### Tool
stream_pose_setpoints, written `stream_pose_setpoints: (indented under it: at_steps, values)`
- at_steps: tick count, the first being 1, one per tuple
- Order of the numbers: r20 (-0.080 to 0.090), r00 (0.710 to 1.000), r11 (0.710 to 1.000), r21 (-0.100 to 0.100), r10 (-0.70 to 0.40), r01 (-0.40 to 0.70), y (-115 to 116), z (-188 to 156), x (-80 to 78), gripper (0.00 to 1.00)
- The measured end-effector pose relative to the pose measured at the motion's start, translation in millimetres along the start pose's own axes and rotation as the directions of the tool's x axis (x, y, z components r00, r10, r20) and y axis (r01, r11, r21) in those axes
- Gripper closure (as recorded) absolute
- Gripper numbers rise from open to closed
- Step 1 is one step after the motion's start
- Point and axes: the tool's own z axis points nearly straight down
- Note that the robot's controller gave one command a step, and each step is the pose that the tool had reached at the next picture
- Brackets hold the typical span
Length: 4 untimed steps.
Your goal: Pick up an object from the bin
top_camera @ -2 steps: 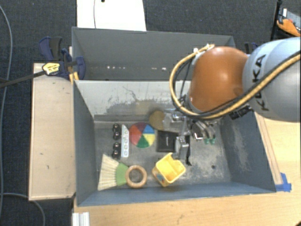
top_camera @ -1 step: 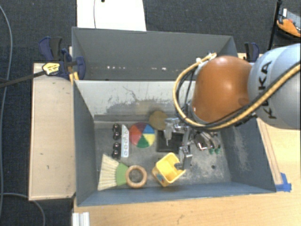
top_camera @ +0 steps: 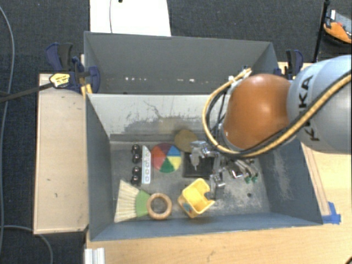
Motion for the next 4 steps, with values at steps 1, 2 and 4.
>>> stream_pose_setpoints:
  at_steps: [1, 2, 4]
  values:
    - [-0.013, 1.000, 1.000, -0.002, -0.009, 0.009, -8.7, 55.6, 12.0, 0.00]
    - [-0.015, 0.997, 0.997, -0.003, -0.079, 0.079, -9.1, 84.2, 12.7, 0.00]
    - [-0.021, 0.921, 0.922, -0.006, -0.388, 0.388, -9.2, 115.4, 12.2, 1.00]
